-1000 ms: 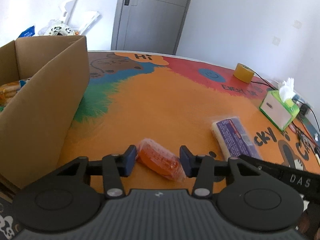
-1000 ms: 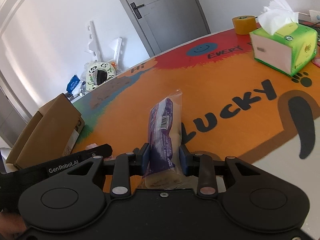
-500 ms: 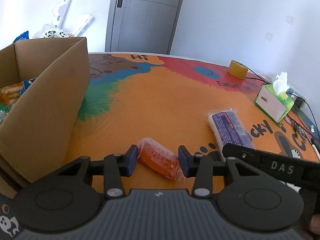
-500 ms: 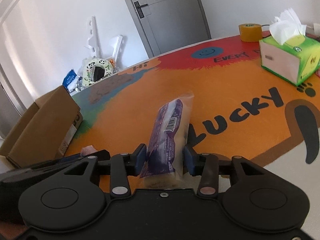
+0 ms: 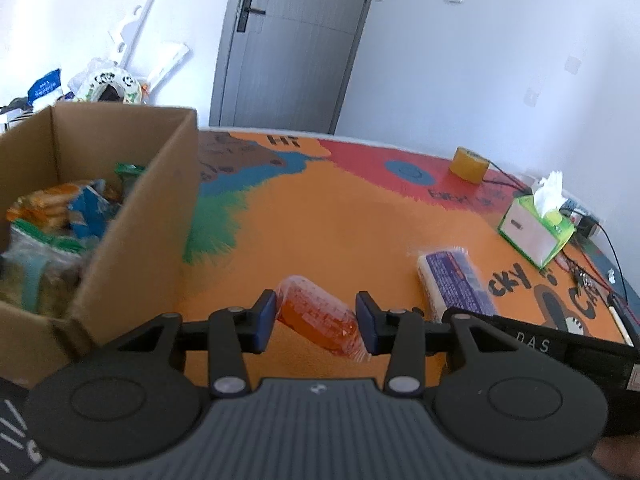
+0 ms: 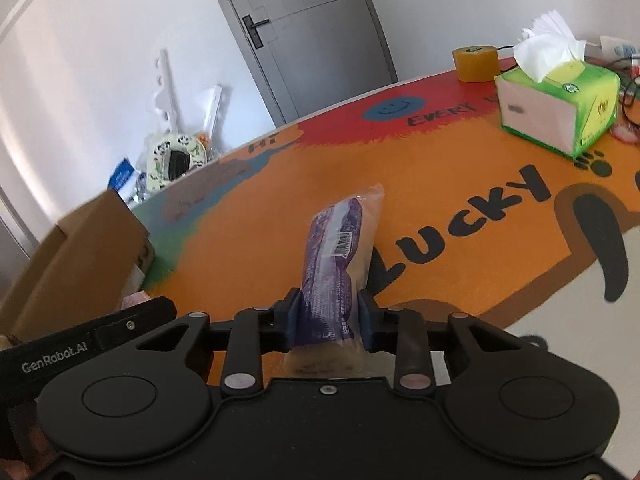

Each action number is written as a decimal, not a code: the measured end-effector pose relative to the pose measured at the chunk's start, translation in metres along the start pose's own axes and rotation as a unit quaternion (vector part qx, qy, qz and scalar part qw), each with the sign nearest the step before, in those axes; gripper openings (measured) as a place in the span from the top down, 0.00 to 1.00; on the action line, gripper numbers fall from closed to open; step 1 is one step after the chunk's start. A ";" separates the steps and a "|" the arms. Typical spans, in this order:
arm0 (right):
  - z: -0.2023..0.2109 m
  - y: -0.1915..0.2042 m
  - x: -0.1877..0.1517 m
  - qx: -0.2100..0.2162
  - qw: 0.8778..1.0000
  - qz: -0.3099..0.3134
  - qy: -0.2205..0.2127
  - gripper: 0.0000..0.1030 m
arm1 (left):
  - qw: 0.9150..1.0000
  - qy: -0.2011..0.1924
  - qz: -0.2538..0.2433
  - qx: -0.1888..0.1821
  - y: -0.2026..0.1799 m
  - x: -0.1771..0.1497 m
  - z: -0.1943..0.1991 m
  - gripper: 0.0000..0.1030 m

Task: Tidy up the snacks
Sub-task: 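Lift both held snacks and carry them over the cardboard box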

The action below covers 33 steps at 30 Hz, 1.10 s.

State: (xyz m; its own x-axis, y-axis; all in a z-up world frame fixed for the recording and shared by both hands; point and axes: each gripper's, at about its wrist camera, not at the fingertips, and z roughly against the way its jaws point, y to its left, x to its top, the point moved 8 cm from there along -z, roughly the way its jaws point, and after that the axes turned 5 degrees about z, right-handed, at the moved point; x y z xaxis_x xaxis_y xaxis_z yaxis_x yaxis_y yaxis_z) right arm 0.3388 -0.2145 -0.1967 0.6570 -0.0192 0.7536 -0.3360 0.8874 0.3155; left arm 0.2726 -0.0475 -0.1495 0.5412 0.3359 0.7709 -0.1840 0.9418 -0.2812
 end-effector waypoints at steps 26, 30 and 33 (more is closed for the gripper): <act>0.074 0.080 0.043 0.077 0.991 0.032 -0.106 0.72 | 0.994 -0.105 0.014 -0.019 0.023 0.044 0.106 0.60; 0.076 0.094 0.050 0.090 0.989 0.042 -0.113 0.72 | 0.993 -0.119 0.020 -0.012 0.038 0.054 0.119 0.60; 0.076 0.103 0.054 0.100 0.987 0.049 -0.114 0.72 | 0.991 -0.127 0.029 -0.006 0.050 0.059 0.125 0.60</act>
State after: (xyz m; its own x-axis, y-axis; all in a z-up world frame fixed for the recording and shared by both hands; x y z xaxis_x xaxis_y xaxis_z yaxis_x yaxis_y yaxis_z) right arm 0.2882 -0.1589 -0.0801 0.4527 -0.0611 0.8896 -0.5318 0.7823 0.3243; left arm 0.1927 0.0210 -0.0467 0.3062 0.3824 0.8718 -0.1980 0.9213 -0.3346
